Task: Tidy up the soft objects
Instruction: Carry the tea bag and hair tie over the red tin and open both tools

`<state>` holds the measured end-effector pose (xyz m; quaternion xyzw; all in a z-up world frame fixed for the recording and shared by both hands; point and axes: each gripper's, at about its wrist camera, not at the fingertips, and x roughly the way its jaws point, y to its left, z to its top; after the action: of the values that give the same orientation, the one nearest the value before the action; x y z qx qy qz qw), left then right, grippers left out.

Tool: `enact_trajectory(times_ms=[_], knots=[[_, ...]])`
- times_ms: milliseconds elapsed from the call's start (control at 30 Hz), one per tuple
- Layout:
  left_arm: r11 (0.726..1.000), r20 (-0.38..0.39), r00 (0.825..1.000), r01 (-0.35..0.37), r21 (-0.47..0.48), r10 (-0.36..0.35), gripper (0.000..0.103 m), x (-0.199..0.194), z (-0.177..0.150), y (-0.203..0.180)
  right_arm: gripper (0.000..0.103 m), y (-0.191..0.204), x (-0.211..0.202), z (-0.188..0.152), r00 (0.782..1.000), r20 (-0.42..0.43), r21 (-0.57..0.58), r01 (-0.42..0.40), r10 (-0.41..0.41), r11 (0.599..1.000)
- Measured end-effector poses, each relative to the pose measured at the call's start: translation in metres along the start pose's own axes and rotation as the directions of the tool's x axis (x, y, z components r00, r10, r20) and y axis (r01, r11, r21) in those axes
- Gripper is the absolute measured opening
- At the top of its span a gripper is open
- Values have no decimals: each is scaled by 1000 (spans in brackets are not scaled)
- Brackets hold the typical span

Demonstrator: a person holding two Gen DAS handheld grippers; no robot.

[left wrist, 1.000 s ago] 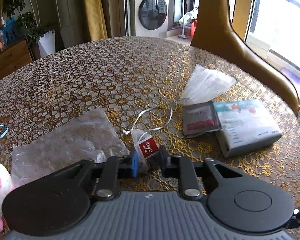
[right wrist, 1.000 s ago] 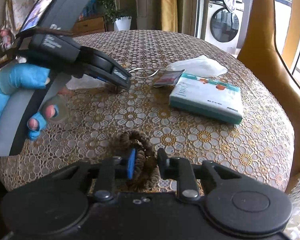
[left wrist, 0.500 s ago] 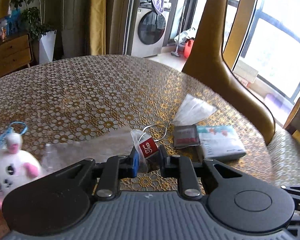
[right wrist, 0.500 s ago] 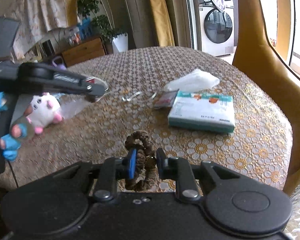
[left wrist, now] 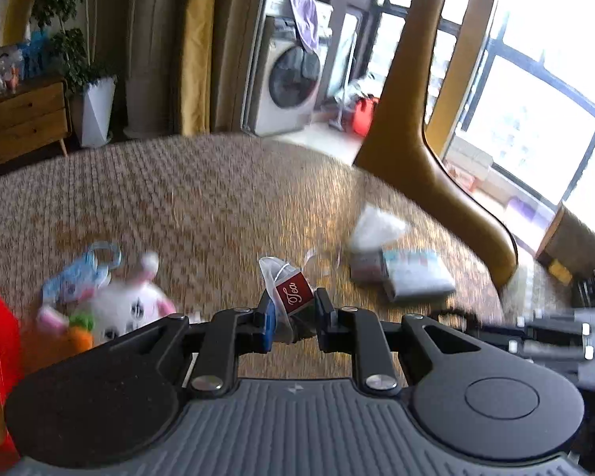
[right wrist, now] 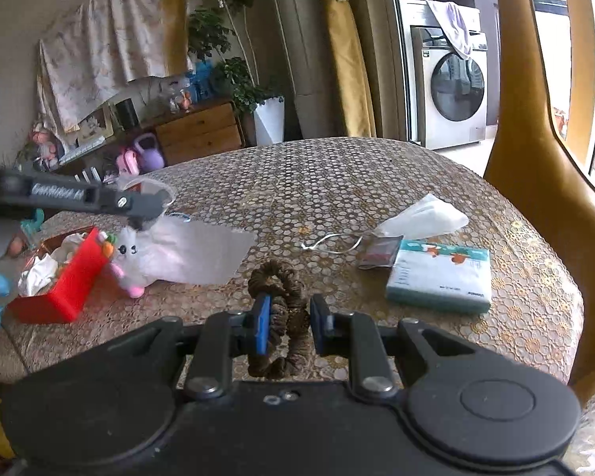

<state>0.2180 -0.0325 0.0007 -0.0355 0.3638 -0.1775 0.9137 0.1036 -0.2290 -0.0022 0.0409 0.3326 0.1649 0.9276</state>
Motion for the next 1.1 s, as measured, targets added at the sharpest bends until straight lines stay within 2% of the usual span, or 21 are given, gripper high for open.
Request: enact_trajectory(times_ms=[133,233,433,567,767,867,1100], knots=[[999,-81,996,45,-22,-47,19,11,-32,6,20,9,4,-5,999,-30,4,-24,24,1000],[997,-107,991,82,-16,-83,19,15,-53,8,20,17,14,-9,997,-58,-4,-50,50,999],[994,-135,985,109,-2,-108,19,16,-77,12,20,41,60,-16,977,-154,-39,-154,146,987],[993,-137,984,116,-5,-115,19,14,-84,16,20,59,90,-20,966,-199,-77,-183,165,980],[994,-134,985,113,-9,-113,20,6,-87,20,19,67,116,-29,952,-267,-78,-179,153,981],[992,-126,984,124,-24,-126,20,-1,-88,24,20,67,122,-34,949,-292,-84,-151,121,985],[992,-105,987,123,-34,-126,20,-20,-92,35,20,69,122,-36,952,-283,-112,-149,112,982]])
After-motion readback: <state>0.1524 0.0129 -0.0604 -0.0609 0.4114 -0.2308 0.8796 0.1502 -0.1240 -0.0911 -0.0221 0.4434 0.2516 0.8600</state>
